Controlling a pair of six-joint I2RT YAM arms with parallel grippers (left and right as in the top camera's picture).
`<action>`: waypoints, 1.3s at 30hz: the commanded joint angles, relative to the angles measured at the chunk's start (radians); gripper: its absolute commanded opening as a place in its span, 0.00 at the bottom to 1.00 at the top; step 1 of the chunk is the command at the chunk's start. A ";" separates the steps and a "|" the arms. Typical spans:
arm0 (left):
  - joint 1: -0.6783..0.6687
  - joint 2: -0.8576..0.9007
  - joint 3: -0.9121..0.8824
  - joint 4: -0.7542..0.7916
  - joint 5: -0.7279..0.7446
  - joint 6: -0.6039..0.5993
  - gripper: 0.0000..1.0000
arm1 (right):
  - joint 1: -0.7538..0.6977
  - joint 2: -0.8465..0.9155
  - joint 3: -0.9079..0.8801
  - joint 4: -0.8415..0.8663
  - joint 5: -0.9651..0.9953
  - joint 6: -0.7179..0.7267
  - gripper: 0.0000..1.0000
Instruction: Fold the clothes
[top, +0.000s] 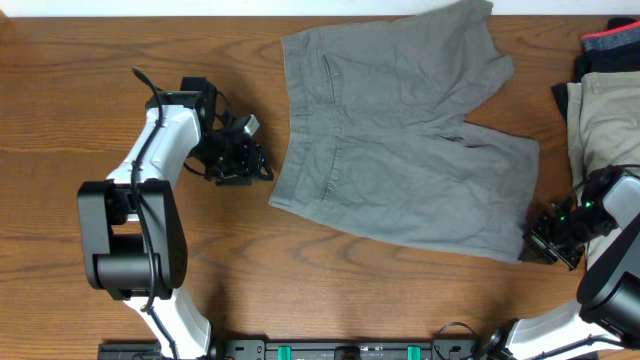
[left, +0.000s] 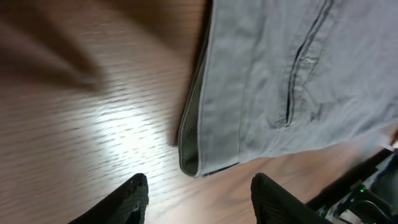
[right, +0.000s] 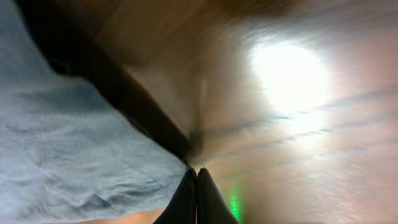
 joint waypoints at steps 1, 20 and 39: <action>-0.020 0.002 -0.007 -0.002 0.034 0.010 0.56 | -0.008 -0.043 0.029 -0.004 0.077 0.047 0.01; -0.117 0.009 -0.219 0.100 -0.030 0.006 0.34 | -0.006 -0.045 0.029 0.006 0.044 0.035 0.01; 0.153 0.007 -0.255 0.040 0.161 -0.034 0.33 | -0.006 -0.045 0.029 -0.029 0.068 0.035 0.01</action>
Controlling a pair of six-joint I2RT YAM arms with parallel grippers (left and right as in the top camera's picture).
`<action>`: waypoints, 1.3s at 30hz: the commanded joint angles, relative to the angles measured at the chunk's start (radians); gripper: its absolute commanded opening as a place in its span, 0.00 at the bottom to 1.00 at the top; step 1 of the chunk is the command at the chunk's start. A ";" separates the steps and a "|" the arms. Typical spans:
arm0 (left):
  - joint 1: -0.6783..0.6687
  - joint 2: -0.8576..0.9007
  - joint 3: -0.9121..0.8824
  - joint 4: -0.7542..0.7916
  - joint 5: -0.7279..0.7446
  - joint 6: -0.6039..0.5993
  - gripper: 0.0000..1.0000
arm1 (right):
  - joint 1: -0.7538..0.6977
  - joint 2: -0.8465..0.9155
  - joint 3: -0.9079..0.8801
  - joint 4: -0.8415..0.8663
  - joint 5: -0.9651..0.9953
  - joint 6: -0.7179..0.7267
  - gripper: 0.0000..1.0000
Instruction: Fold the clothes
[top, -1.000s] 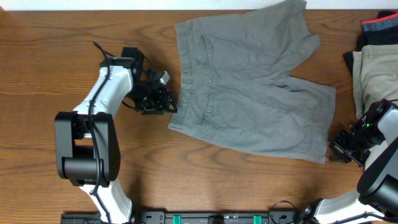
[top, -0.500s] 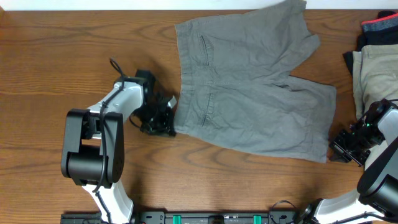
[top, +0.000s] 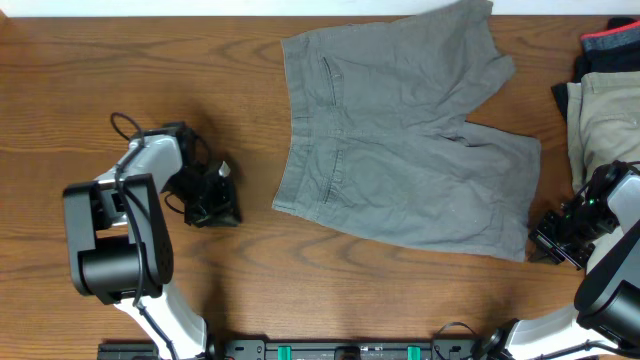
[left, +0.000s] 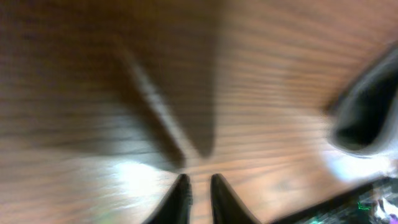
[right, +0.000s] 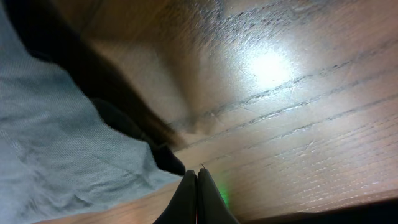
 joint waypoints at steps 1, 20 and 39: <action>0.006 0.006 -0.002 0.014 0.288 0.075 0.47 | -0.006 -0.016 0.013 0.002 0.011 0.010 0.01; -0.196 0.006 -0.002 0.150 0.188 -0.185 0.10 | -0.006 -0.016 0.013 0.010 0.011 0.010 0.01; 0.129 0.005 -0.002 -0.142 -0.151 -0.105 0.06 | -0.006 -0.016 0.013 0.035 0.010 0.009 0.01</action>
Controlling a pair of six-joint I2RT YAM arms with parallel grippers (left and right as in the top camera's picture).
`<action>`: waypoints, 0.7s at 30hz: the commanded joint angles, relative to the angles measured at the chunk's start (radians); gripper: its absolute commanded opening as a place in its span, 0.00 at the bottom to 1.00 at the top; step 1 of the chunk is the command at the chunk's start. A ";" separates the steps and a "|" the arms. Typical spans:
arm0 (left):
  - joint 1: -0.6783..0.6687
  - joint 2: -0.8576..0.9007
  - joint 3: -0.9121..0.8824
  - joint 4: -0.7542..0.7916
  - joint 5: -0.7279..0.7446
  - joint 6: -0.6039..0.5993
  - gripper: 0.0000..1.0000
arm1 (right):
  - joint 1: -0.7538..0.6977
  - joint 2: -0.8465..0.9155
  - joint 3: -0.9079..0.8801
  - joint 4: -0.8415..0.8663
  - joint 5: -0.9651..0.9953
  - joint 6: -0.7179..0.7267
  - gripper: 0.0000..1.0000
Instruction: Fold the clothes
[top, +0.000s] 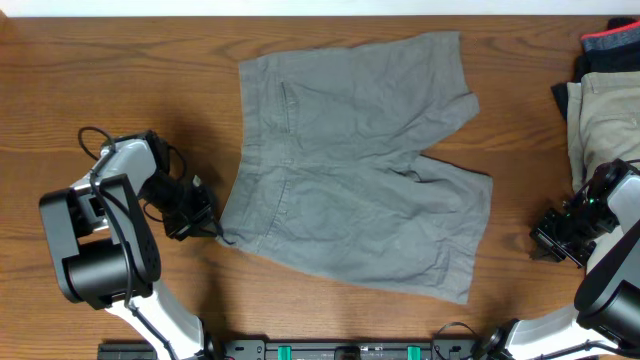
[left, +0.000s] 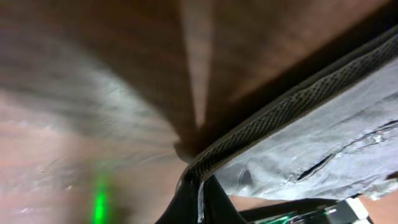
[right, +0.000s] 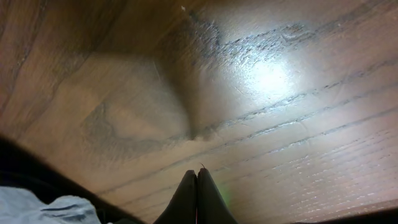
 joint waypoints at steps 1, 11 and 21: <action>0.002 0.005 -0.001 -0.027 -0.082 0.024 0.13 | -0.006 -0.016 0.013 0.007 0.003 0.009 0.01; 0.031 -0.042 0.101 -0.034 -0.129 0.024 0.48 | -0.003 -0.016 0.063 0.275 -0.467 -0.108 0.36; 0.029 -0.113 0.385 0.048 0.030 0.085 0.75 | 0.145 -0.013 0.367 0.397 -0.573 -0.017 0.33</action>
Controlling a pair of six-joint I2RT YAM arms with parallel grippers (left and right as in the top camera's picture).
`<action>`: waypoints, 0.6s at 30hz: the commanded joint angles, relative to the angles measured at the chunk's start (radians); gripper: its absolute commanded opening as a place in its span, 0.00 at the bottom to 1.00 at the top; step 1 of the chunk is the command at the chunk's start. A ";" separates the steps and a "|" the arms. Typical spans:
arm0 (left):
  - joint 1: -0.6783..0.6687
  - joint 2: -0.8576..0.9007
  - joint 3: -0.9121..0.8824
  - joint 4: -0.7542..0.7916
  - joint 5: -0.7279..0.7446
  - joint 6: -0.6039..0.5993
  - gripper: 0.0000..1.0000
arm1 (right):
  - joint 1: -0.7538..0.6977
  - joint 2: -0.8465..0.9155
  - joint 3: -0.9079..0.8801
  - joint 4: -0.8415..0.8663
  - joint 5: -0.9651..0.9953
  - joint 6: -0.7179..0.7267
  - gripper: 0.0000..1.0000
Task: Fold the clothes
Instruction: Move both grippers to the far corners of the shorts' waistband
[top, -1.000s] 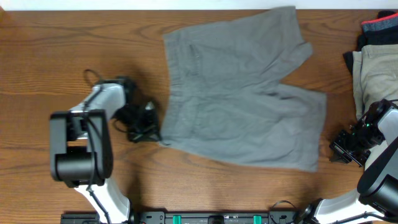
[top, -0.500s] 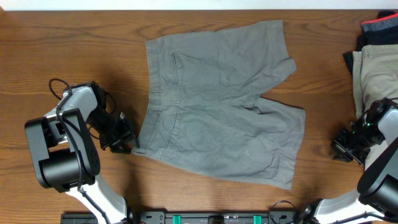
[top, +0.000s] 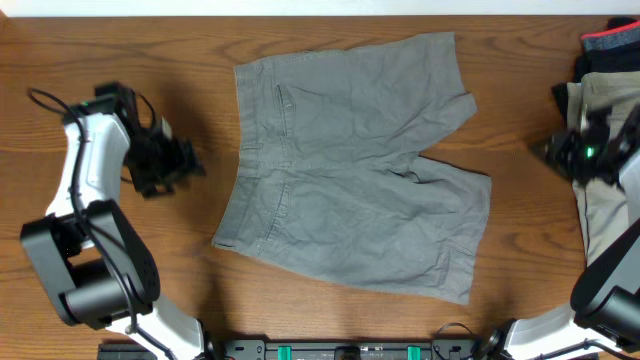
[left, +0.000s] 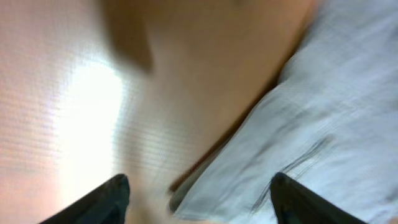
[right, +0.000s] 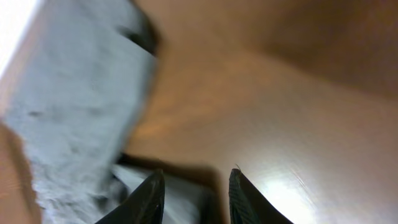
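Note:
Grey shorts (top: 350, 160) lie spread flat on the wooden table (top: 120, 280), waistband to the left and legs to the right. My left gripper (top: 188, 162) hangs open to the left of the waistband and holds nothing. In the left wrist view the left gripper (left: 202, 202) is wide open over wood, with the blurred shorts (left: 329, 118) to its right. My right gripper (top: 548, 150) is open to the right of the legs. In the right wrist view the right gripper (right: 194, 194) is empty, with the grey cloth (right: 74, 106) to its left.
A pile of other clothes sits at the right edge: a beige garment (top: 605, 110) and a dark one with a red band (top: 610, 45) behind it. The table's far edge (top: 200, 14) runs just behind the shorts.
My left gripper was shut on the waistband's lower corner; now it is open, higher up and clear of the shorts. My right gripper was shut low at the right; now it is open and farther back.
First the shorts lay farther right, my left gripper open by the waistband and my right shut at a leg hem. Then both were shut on bare wood. Then the shorts lay farther left, with the left gripper shut on the waistband corner. Now both grippers are open and off the shorts.

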 joint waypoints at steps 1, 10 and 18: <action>0.002 -0.011 0.093 0.053 0.116 0.036 0.76 | 0.078 -0.012 0.134 0.018 -0.041 0.048 0.33; -0.061 0.044 0.236 0.299 0.173 0.031 0.76 | 0.245 0.134 0.388 0.116 0.068 0.136 0.44; -0.082 0.144 0.296 0.484 0.173 -0.029 0.80 | 0.293 0.468 0.650 0.216 -0.005 0.169 0.49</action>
